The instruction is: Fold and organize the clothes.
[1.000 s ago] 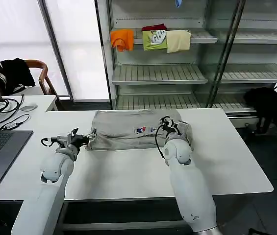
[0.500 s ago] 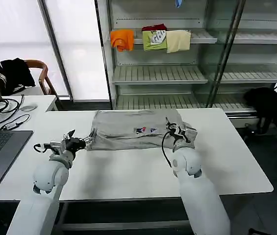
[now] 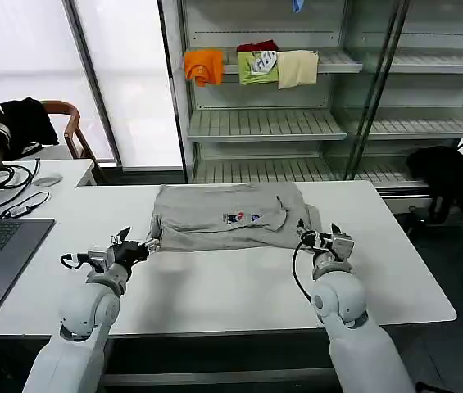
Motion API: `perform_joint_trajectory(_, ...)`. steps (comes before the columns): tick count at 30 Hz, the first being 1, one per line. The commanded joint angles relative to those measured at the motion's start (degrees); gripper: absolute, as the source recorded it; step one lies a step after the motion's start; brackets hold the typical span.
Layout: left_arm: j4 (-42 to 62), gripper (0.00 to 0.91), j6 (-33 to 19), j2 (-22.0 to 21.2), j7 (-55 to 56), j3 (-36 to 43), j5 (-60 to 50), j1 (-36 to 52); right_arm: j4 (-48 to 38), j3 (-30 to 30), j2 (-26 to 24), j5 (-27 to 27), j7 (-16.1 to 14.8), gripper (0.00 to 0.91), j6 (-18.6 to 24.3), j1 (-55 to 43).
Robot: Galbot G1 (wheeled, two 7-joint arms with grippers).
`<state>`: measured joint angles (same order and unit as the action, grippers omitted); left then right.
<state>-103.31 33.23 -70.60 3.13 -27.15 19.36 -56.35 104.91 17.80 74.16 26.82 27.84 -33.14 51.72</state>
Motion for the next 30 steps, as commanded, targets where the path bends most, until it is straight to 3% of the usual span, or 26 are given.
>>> perform_joint_trajectory(1,1.52,0.907,-0.03,-0.45,0.33,-0.15,-0.81,-0.88,-0.93,0.49,-2.93,-2.15,-1.74,0.907,-0.19,1.44)
perform_joint_trajectory(30,6.14,0.907,-0.03,-1.28,0.20,1.28,-1.82,0.86,-7.89,-3.20,-1.33,-7.01,-3.74,0.907,-0.26,-1.04)
